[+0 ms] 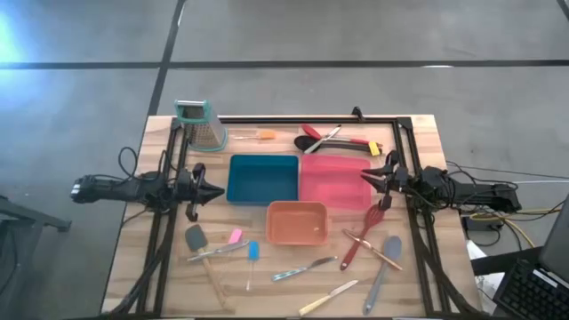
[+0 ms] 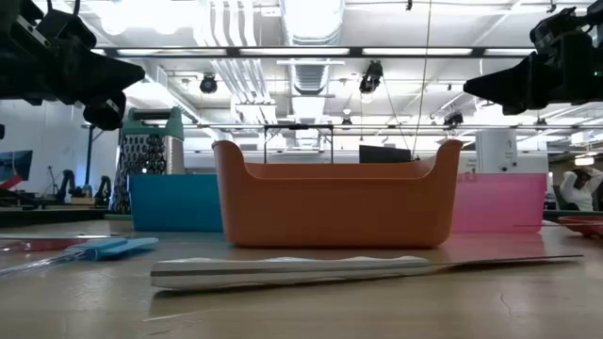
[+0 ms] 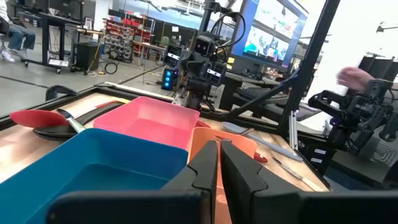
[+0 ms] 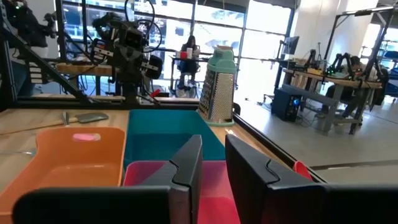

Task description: Pick & Place Kitchen Items

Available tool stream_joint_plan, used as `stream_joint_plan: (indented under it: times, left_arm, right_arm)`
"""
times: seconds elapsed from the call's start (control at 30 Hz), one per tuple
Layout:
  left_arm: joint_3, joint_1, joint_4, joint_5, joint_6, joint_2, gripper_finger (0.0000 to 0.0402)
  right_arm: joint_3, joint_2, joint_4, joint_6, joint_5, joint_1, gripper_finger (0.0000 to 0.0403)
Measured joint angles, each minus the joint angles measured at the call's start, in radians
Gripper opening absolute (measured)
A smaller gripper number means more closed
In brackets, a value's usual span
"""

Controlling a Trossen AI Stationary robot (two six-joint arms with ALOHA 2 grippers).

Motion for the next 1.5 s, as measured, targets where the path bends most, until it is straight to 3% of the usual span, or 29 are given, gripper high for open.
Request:
stream_joint_plan:
  times: [0.47,0.73,0.93,1.1,1.17,1.27,1.5]
  left_arm:
    - [0.000,0.000,0.000,0.000,0.000,0.000,0.0026]
    - [0.000,0.000,0.000,0.000,0.000,0.000,0.0025]
    - [0.000,0.000,0.000,0.000,0.000,0.000,0.0023]
    - [0.000,0.000,0.000,0.000,0.000,0.000,0.0026]
    - [0.000,0.000,0.000,0.000,0.000,0.000,0.0025]
    - [0.000,0.000,0.000,0.000,0.000,0.000,0.0023]
    - [0.000,0.000,0.000,0.000,0.000,0.000,0.0025]
  right_arm:
    - [0.000,0.000,0.000,0.000,0.000,0.000,0.0086]
    - [0.000,0.005,0.037,-0.016,0.000,0.000,0.0076]
    - [0.000,0.007,0.421,0.060,-0.106,0.000,0.0065]
    - [0.021,0.007,0.946,0.061,-0.070,0.000,0.0064]
    - [0.090,0.006,1.034,0.056,-0.048,0.000,0.0063]
    - [0.263,0.017,0.922,-0.006,-0.068,0.000,0.0063]
    - [0.733,0.235,0.191,-0.101,-0.084,0.000,0.0057]
